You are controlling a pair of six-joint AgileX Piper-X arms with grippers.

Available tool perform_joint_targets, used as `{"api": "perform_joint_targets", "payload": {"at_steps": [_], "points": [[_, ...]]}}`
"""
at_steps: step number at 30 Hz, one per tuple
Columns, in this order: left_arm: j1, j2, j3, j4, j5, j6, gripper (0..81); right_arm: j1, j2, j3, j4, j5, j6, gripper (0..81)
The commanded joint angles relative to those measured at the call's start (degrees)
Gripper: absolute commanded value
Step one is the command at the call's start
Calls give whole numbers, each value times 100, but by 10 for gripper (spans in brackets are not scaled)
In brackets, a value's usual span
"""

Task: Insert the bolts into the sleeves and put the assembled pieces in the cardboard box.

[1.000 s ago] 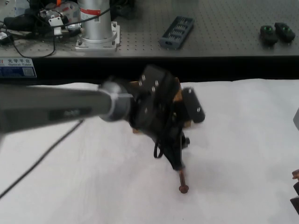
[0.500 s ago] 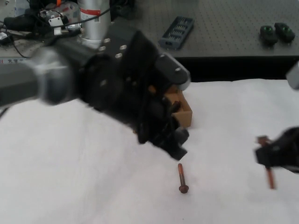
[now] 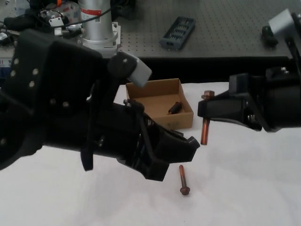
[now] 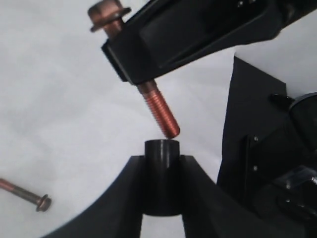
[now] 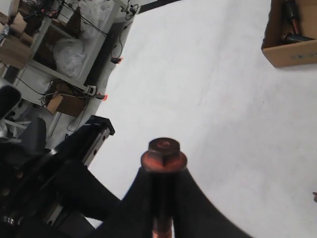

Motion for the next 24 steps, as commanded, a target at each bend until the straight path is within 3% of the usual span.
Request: {"api": "perform_joint_targets", "payload": {"at_steps": [1, 15, 24], "points": [[13, -184, 98, -461, 117, -507, 6, -10, 4, -20, -155, -80, 48, 27], [13, -198, 98, -862, 117, -854, 6, -10, 4, -20, -445, -78, 430, 27], [13, -198, 98, -927, -233, -868, 6, -10, 4, -20, -445, -78, 430, 27]]}}
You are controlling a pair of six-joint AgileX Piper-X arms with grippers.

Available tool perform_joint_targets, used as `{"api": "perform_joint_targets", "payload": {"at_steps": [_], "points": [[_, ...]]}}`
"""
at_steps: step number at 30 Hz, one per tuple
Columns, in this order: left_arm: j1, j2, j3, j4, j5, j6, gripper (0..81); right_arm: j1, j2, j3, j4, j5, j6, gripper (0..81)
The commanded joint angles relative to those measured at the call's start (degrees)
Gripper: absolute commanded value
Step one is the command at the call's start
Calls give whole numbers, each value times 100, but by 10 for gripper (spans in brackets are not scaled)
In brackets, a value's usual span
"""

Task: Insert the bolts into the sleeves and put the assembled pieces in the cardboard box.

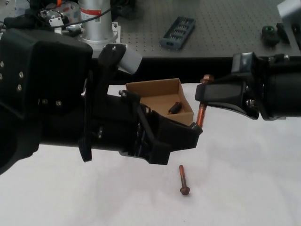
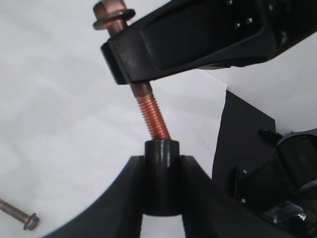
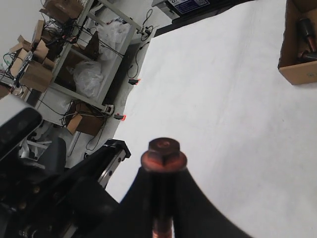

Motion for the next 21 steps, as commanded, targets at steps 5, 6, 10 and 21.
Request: {"api": "perform_joint_targets", "payload": {"at_steps": [5, 6, 10, 21], "points": [[-1, -82, -44, -517, -585, -237, 6, -10, -7, -20, -51, -77, 121, 27], [-1, -82, -44, -552, -672, -280, 6, -10, -7, -20, -51, -65, 121, 27], [-1, -82, -44, -633, -850, -285, 6, -10, -38, -20, -51, 152, 206, 27], [-1, -82, -44, -666, -1108, -285, 6, -10, -197, -20, 69, 41, 205, 27]]}}
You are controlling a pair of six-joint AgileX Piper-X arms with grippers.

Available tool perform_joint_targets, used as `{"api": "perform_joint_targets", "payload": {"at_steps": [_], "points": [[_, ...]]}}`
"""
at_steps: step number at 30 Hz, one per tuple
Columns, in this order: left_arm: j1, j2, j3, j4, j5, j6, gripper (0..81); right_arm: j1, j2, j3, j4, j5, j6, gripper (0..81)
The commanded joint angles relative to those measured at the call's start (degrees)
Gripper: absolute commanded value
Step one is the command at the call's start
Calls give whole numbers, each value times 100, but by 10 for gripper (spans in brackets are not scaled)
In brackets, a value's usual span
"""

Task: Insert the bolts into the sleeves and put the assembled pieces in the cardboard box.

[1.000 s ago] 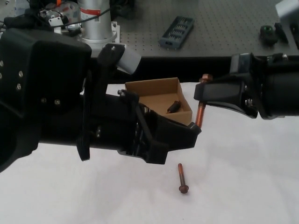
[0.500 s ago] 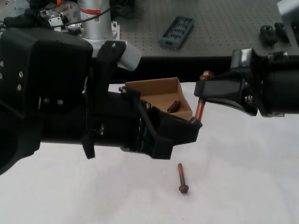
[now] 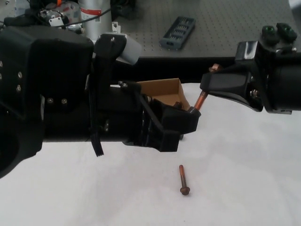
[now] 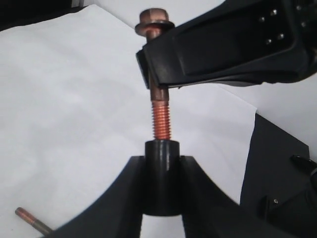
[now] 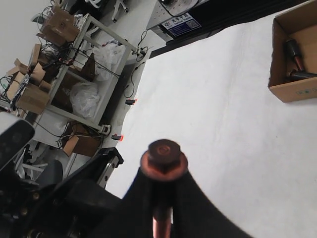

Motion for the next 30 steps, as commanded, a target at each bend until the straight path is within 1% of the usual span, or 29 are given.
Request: {"api": "perform_joint_targets", "payload": {"at_steps": [1, 9, 15, 18, 21, 26, 30], "points": [[42, -82, -57, -246, -325, -95, 6, -10, -75, -20, 156, -318, -17, 27], [42, -82, -57, -377, -251, -64, 6, -10, -75, -20, 156, -650, 18, 27], [42, -82, -57, -521, -96, -48, 6, -10, -75, -20, 156, -710, 39, 27], [42, -82, -57, -598, -97, 28, 6, -10, -75, -20, 156, -721, 63, 27], [42, -82, -57, -660, -97, 86, 6, -10, -75, -20, 156, -909, 250, 27], [42, -82, -57, -670, -109, 195, 6, -10, -75, -20, 156, -1070, 300, 27], [132, -82, -57, -781, -150, 206, 6, -10, -75, -20, 156, -1161, 300, 27]]}}
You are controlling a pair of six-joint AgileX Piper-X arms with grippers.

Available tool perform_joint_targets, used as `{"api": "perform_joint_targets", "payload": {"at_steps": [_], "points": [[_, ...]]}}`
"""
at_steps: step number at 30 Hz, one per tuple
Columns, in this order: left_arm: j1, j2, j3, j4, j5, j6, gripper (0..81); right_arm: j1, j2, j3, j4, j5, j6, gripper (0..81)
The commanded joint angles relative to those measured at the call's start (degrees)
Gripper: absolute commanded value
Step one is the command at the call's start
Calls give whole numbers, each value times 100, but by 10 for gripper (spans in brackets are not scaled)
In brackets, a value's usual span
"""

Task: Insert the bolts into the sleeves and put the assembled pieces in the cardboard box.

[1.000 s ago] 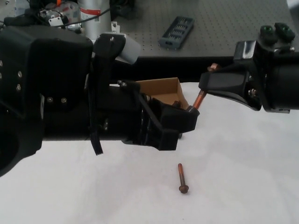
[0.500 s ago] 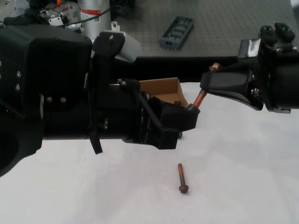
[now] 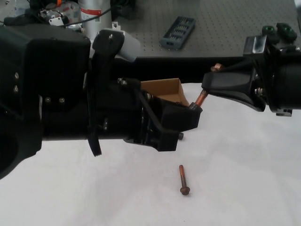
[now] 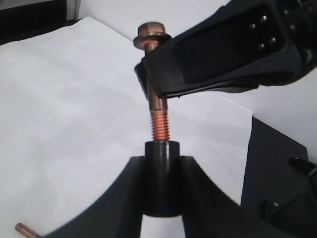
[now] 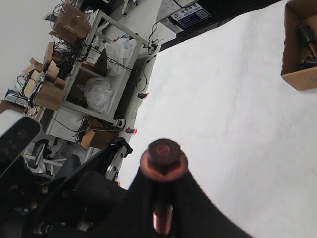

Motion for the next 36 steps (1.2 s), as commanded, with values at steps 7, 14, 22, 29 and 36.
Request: {"api": "perform_joint_targets", "payload": {"at_steps": [7, 14, 22, 29, 36], "points": [[159, -82, -91, -746, -267, 112, 6, 68, -77, -20, 176, -865, 105, 27], [159, -82, -91, -744, -438, 112, 6, 84, -77, -20, 136, -983, 142, 27], [159, -82, -91, -1011, -713, 92, 6, 84, -77, -20, 136, -984, 99, 12], [159, -82, -91, -1136, -713, -111, 6, 84, -77, -20, 222, -814, 99, 445], [159, -82, -66, -1135, -735, -134, 6, 84, -77, -39, 223, -932, 99, 394]]}}
